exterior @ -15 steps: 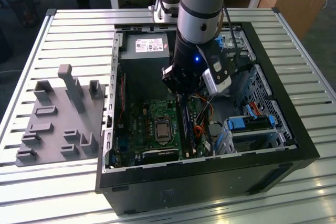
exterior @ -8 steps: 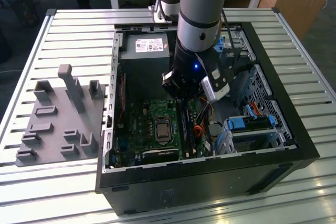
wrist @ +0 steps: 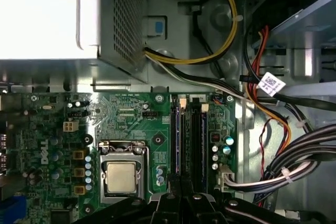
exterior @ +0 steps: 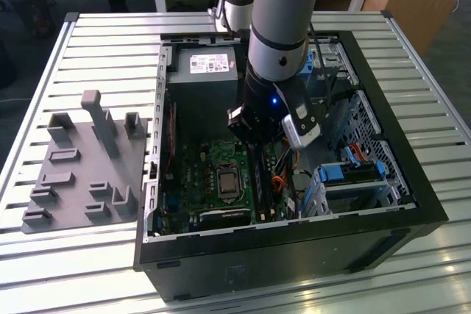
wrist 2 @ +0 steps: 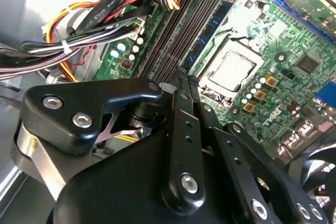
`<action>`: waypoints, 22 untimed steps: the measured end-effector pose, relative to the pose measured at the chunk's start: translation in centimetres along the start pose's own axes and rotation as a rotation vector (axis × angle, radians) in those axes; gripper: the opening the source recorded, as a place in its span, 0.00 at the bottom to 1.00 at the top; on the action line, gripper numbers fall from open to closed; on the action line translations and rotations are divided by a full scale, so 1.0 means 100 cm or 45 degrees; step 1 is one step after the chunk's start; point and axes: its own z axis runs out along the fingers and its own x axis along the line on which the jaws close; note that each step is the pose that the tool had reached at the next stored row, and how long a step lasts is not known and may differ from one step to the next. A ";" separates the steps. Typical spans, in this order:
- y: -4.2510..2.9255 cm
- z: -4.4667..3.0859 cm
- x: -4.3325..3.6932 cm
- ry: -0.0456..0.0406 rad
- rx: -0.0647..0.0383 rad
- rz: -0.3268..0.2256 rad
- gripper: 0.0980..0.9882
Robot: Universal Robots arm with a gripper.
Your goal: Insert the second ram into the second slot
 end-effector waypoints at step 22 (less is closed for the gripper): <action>-0.0048 0.0152 -0.0057 0.004 0.000 0.007 0.02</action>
